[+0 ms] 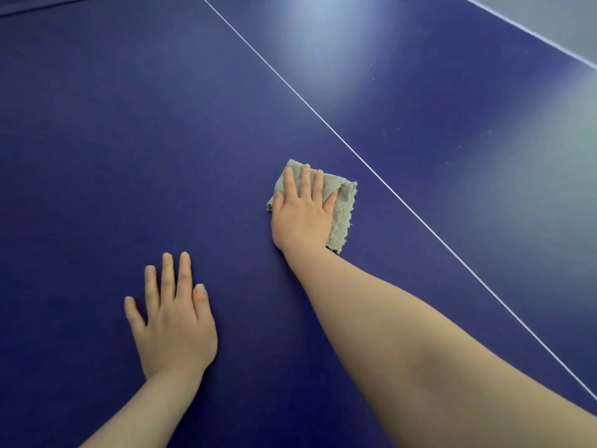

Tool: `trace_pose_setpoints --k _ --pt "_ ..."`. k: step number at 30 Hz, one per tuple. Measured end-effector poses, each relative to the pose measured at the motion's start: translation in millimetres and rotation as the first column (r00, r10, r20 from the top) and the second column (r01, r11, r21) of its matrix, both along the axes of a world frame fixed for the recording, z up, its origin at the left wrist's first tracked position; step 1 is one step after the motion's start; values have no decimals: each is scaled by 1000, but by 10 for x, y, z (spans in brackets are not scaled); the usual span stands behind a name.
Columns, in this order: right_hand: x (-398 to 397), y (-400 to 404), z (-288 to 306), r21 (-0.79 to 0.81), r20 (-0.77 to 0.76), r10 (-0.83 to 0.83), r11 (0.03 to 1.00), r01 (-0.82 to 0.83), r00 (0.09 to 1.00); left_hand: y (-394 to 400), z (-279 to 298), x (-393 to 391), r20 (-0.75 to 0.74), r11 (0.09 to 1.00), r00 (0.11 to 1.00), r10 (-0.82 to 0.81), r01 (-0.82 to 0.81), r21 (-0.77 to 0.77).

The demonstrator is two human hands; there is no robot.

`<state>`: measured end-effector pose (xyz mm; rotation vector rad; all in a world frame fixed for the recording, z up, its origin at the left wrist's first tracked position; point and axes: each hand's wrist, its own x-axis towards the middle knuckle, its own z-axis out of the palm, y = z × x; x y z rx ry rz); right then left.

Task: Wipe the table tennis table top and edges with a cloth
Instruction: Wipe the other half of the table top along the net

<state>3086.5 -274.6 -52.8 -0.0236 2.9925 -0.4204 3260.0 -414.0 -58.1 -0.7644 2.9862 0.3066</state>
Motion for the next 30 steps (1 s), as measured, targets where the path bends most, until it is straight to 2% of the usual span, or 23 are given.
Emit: trace_pose_setpoints --k 5,11,19,24,30 --pt "160 436 3 52 1 -165 985 164 986 -1 3 -27 1 1000 1000 11 -11 2" --pt "751 1004 25 74 36 -315 947 311 949 53 11 90 7 998 999 -48 48 -38" --pt "1680 1608 57 95 57 -384 921 378 921 645 3 951 6 993 993 -120 120 -17" --pt "2241 1873 76 32 73 -411 912 409 909 974 -32 1387 8 986 986 -167 167 -26" --pt "2859 2223 78 -127 24 -409 904 408 912 1313 -50 1846 -6 978 978 -206 206 -18"
